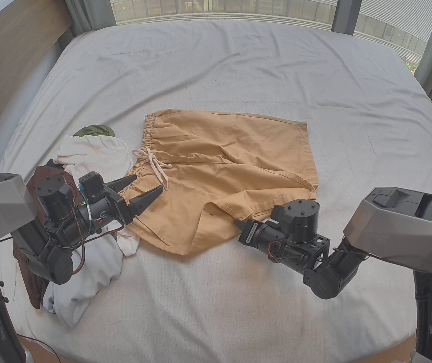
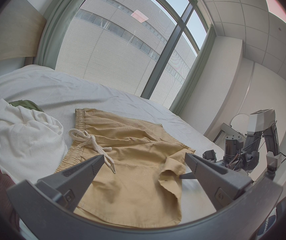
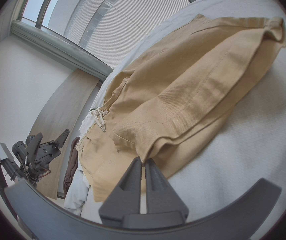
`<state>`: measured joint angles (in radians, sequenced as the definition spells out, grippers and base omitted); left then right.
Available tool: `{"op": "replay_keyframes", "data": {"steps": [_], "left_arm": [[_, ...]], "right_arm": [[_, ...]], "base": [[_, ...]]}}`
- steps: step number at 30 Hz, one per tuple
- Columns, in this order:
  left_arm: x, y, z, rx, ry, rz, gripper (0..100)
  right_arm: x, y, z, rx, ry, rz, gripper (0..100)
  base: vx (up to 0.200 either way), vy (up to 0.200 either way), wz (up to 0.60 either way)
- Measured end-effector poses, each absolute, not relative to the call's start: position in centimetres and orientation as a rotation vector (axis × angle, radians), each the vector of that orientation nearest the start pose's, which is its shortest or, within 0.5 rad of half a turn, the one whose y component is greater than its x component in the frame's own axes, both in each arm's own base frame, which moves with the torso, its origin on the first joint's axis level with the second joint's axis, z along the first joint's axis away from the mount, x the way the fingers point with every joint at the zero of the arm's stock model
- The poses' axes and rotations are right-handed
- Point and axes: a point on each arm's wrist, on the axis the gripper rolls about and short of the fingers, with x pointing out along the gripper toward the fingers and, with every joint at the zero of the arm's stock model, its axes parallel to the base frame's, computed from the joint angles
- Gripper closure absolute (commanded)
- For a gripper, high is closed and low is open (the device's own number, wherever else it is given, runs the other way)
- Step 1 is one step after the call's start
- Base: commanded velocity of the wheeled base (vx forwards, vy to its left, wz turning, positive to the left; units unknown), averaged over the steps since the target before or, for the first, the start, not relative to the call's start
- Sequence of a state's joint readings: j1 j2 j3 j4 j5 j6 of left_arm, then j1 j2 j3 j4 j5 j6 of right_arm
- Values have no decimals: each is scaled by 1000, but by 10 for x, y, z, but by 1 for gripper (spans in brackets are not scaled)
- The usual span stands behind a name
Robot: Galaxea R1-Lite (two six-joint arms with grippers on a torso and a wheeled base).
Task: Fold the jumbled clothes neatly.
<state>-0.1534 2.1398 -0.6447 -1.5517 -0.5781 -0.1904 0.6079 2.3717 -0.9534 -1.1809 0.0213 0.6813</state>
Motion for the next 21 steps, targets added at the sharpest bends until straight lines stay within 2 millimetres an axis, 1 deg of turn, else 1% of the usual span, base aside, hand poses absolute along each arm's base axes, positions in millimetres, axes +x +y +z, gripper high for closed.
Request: {"op": "replay_keyframes", "data": {"steps": [4, 7, 8, 11, 14, 17, 21], "left_arm": [[343, -65, 90, -169, 11, -734, 0], [343, -66, 91, -168, 9, -735, 0], [343, -66, 91, -168, 9, -735, 0], [343, -66, 91, -168, 8, -736, 0], [343, -66, 91, -168, 8, -736, 0], [343, -67, 91, -167, 8, -738, 0], [343, -67, 91, -167, 9, -739, 0]], "right_arm": [[328, 224, 32, 568, 458, 498, 100], [312, 207, 42, 544, 487, 472, 100], [310, 204, 44, 540, 490, 468, 100], [295, 182, 51, 512, 525, 428, 100], [280, 155, 57, 485, 567, 373, 100], [270, 137, 60, 466, 603, 337, 100], [254, 123, 59, 431, 660, 307, 100]], "base": [[0, 0, 0], [0, 0, 0], [0, 0, 0], [0, 0, 0], [0, 0, 0], [0, 0, 0], [0, 0, 0]]}}
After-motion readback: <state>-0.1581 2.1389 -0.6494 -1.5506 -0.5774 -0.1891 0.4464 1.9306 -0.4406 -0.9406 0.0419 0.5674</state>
